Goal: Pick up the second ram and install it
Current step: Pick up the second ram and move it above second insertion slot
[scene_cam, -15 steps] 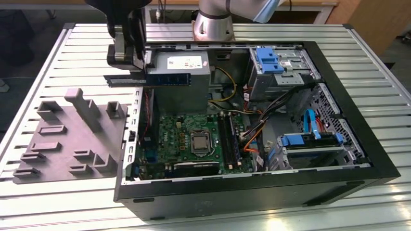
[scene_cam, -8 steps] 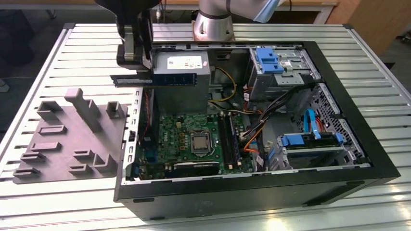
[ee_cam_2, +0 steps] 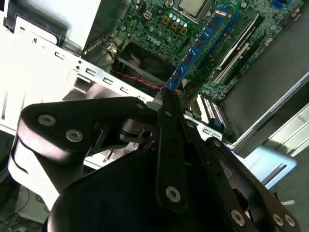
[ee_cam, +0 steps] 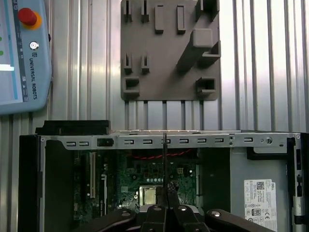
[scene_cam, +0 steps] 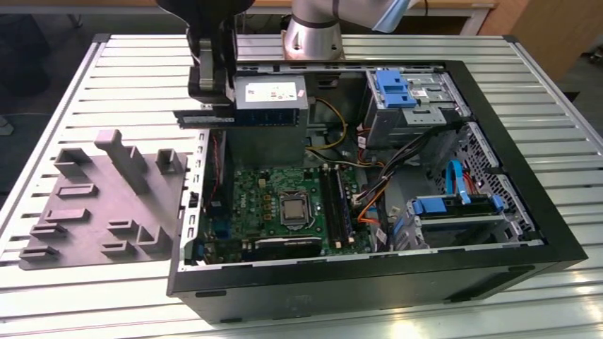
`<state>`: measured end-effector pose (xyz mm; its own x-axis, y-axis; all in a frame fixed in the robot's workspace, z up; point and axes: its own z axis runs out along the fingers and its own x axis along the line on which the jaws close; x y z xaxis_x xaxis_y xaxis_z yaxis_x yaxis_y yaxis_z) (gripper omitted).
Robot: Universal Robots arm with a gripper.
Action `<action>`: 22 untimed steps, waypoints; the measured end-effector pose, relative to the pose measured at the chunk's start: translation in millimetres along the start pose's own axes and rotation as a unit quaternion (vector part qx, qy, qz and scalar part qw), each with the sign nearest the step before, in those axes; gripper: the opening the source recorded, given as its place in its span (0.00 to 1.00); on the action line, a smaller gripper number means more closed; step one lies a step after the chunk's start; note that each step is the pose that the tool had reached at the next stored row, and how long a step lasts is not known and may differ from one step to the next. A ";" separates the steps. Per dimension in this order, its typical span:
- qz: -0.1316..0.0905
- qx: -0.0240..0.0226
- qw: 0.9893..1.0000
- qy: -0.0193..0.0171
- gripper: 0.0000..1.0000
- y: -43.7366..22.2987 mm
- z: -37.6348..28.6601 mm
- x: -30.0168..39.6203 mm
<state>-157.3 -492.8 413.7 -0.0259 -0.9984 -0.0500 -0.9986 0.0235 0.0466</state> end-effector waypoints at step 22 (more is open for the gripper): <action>0.000 0.000 1.000 0.000 0.11 -28.0 8.8 -0.2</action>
<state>-129.7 -492.8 403.6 -0.0259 -0.9984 -0.0500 -0.9986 0.0236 0.0466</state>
